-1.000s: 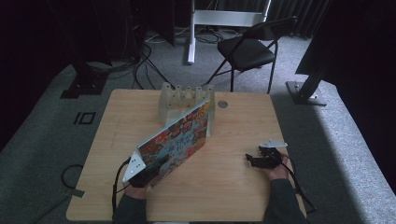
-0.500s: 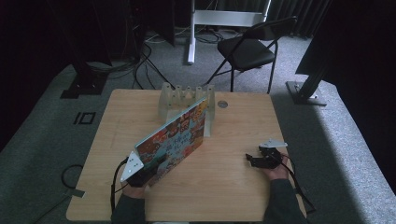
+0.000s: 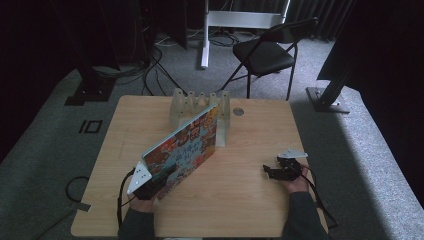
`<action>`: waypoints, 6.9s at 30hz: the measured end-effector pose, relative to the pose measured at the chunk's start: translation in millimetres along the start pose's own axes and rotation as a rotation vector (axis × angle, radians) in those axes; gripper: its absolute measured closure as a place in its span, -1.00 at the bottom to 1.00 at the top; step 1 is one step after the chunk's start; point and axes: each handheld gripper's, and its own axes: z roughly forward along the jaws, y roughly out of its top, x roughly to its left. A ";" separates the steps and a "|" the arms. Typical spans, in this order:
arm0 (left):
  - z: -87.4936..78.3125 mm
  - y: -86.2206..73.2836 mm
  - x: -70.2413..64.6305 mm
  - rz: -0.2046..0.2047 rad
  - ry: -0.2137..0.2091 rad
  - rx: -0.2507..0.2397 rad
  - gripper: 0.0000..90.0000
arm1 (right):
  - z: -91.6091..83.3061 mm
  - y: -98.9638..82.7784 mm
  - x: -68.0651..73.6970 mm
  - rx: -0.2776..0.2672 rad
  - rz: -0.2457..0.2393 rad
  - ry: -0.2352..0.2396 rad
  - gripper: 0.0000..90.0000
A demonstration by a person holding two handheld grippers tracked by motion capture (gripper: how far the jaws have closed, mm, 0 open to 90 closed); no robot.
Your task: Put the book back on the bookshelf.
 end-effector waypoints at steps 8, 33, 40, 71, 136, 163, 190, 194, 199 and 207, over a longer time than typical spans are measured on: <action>-2.7 -0.2 1.6 0.000 0.020 -0.001 0.79 | 0.0 0.0 0.0 0.000 0.000 0.000 -0.46; -11.4 -0.7 6.9 -0.022 0.056 -0.002 0.79 | 0.0 0.0 0.0 0.000 0.000 0.001 -0.46; -16.2 0.1 8.8 -0.030 0.066 -0.010 0.80 | 0.0 0.0 0.0 0.000 0.000 0.000 -0.46; -37.1 3.8 18.5 -0.071 0.120 -0.046 0.80 | 0.0 0.0 0.0 0.000 -0.001 0.000 -0.46; -23.2 36.8 23.2 -0.038 0.215 -0.057 0.80 | 0.1 0.0 0.0 0.000 -0.003 0.001 -0.47; -7.4 39.1 24.6 -0.070 0.311 -0.058 0.80 | 0.1 0.0 0.0 0.000 -0.002 0.001 -0.47; 20.1 49.3 22.7 -0.062 0.415 -0.041 0.79 | 0.1 0.0 0.0 0.000 -0.002 0.001 -0.47; 24.4 48.5 22.8 -0.069 0.421 -0.040 0.79 | 0.1 0.0 0.0 0.000 -0.002 0.002 -0.47; 30.4 48.3 20.0 -0.059 0.448 -0.044 0.79 | 0.1 0.0 0.0 0.000 -0.002 0.001 -0.47; 37.8 50.8 18.2 -0.043 0.485 -0.047 0.79 | 0.0 0.0 0.0 0.000 -0.001 0.001 -0.47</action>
